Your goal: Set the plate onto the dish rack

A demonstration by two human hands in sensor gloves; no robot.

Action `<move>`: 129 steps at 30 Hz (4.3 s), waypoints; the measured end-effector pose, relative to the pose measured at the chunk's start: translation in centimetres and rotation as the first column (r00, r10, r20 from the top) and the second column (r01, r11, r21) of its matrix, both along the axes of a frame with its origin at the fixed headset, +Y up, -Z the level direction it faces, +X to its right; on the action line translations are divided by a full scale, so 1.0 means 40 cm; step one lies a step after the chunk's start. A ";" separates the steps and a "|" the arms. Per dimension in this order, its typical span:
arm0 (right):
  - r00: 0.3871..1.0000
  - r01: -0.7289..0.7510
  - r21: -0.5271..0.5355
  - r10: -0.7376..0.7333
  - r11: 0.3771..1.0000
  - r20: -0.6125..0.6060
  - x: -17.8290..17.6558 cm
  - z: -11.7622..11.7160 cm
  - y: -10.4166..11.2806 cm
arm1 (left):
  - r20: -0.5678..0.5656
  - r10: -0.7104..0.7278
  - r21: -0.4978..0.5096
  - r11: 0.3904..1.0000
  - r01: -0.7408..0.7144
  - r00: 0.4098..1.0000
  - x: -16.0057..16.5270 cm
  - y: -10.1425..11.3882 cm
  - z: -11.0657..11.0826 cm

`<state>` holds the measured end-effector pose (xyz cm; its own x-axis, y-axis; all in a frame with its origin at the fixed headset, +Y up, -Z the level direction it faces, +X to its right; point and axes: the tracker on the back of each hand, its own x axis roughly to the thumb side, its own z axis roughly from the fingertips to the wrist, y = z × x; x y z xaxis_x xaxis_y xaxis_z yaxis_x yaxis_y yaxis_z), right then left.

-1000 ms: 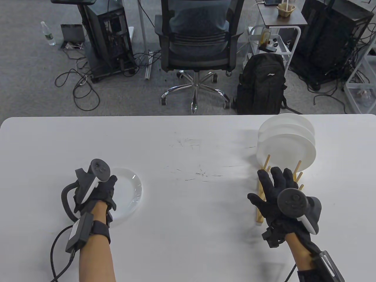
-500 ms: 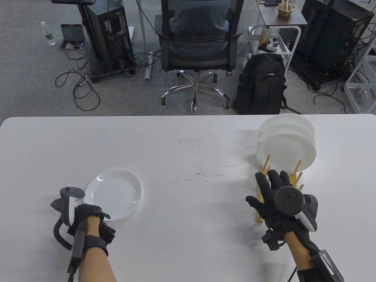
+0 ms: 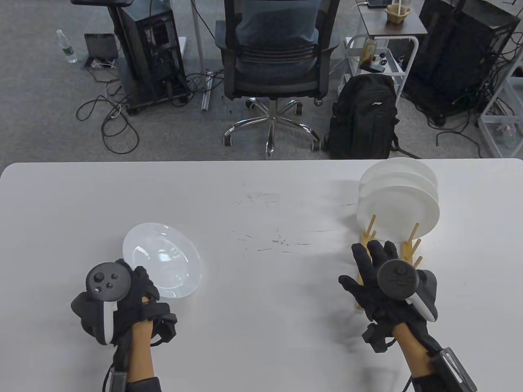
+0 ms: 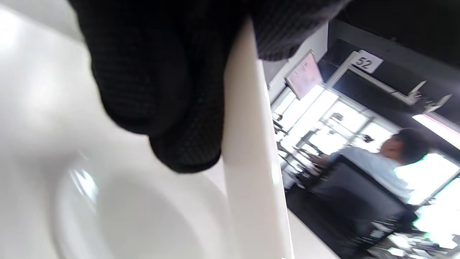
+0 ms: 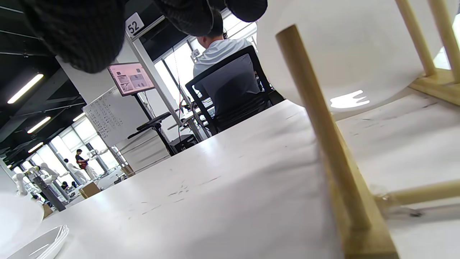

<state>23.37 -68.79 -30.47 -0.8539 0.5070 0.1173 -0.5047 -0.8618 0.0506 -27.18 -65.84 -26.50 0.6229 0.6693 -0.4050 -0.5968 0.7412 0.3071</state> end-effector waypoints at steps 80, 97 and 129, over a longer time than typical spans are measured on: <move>0.951 0.026 0.118 -0.061 0.993 0.303 0.187 -0.140 0.244 | 0.646 -0.237 0.084 0.967 0.242 0.726 0.248 -0.120 -0.057; 0.993 -0.061 0.249 0.032 0.967 0.118 0.015 0.034 0.081 | 0.490 -0.248 -0.075 0.943 0.324 0.835 0.164 -0.094 -0.099; 0.997 0.006 0.069 -0.012 0.998 0.077 0.042 0.014 0.031 | -0.113 -0.222 -0.599 0.793 0.112 0.968 -0.228 -0.177 -0.131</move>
<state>25.07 -67.57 -29.90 -0.8572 0.5078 0.0857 -0.5127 -0.8572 -0.0480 -36.28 -72.92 -31.74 0.5878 0.1631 -0.7924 -0.4269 0.8946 -0.1325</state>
